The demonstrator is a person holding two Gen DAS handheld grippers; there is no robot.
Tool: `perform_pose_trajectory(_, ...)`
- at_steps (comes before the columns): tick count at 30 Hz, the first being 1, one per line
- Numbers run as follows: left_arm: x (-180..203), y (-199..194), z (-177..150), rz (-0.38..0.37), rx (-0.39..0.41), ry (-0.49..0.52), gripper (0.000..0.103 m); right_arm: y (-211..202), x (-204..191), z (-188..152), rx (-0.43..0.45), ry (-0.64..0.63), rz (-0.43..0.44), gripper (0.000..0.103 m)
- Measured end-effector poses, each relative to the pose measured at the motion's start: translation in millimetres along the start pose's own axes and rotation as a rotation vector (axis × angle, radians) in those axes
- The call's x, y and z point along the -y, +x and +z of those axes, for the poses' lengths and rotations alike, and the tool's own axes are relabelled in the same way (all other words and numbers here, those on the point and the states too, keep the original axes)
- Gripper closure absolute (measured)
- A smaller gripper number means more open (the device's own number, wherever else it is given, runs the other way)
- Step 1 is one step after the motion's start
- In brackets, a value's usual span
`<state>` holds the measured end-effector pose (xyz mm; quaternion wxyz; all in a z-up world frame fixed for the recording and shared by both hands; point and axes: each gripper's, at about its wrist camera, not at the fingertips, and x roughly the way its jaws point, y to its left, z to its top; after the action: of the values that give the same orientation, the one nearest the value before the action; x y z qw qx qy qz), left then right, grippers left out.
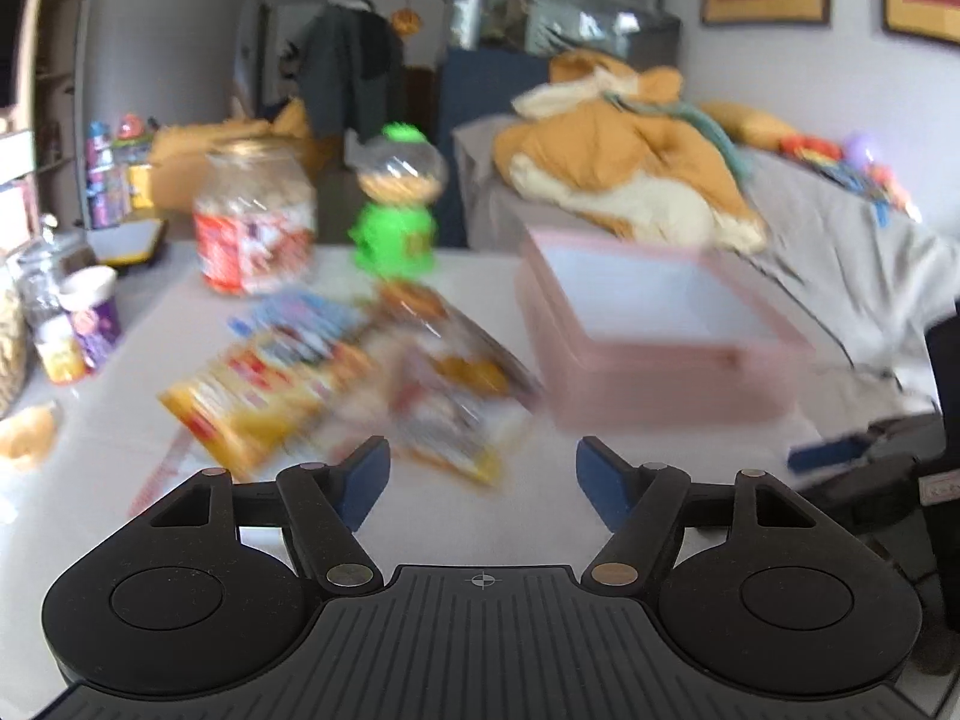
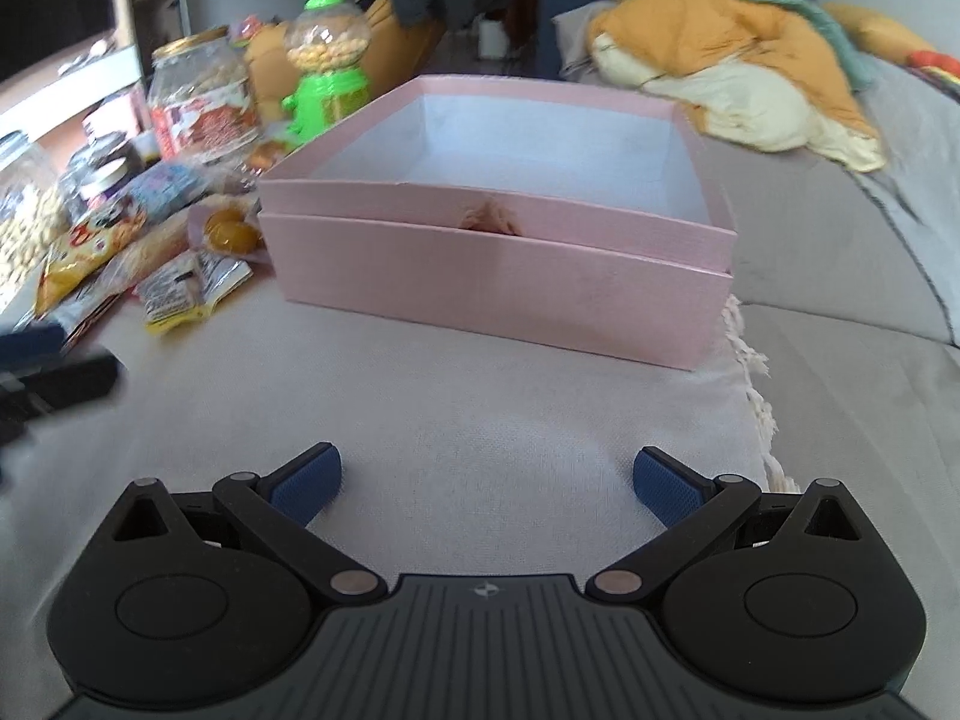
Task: Organize snacks
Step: 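Reach the right gripper to the brown cookie packet and grasp it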
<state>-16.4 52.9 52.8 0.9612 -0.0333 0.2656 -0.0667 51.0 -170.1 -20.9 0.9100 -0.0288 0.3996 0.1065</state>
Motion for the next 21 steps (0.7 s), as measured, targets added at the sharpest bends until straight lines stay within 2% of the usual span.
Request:
perform_pose_trajectory(2, -17, 5, 9, 0.039, 0.012, -0.019, 0.029, 5, 0, 14, -0.035, -0.030, 0.073, 0.000)
perform_pose_trajectory(4, -36, 15, 17, 0.076, 0.006, -0.032, 0.029, 5, -3, 26, 0.006, -0.018, 0.136, 0.000)
perform_pose_trajectory(6, -48, 24, 21, 0.092, 0.001, -0.005, 0.029, 6, -11, 40, 0.066, -0.020, 0.153, 0.000)
perform_pose_trajectory(9, -59, 37, 24, 0.109, -0.018, 0.043, 0.029, 21, -27, 62, 0.082, -0.032, 0.189, 0.000)
perform_pose_trajectory(11, -61, 45, 27, 0.068, -0.036, 0.064, 0.029, 33, -39, 75, 0.078, -0.048, 0.177, 0.000)
perform_pose_trajectory(13, -59, 47, 28, -0.012, -0.048, 0.080, 0.029, 47, -49, 88, 0.063, -0.069, 0.155, 0.000)
perform_pose_trajectory(15, -55, 51, 28, -0.073, -0.067, 0.090, 0.029, 56, -54, 98, 0.074, -0.067, 0.193, 0.000)
perform_pose_trajectory(17, -49, 57, 26, -0.085, -0.084, 0.116, 0.029, 68, -57, 113, 0.069, -0.033, 0.250, 0.001)
perform_pose_trajectory(21, -35, 65, 23, -0.107, -0.102, 0.159, 0.029, 100, -63, 141, -0.023, 0.061, 0.306, 0.021)
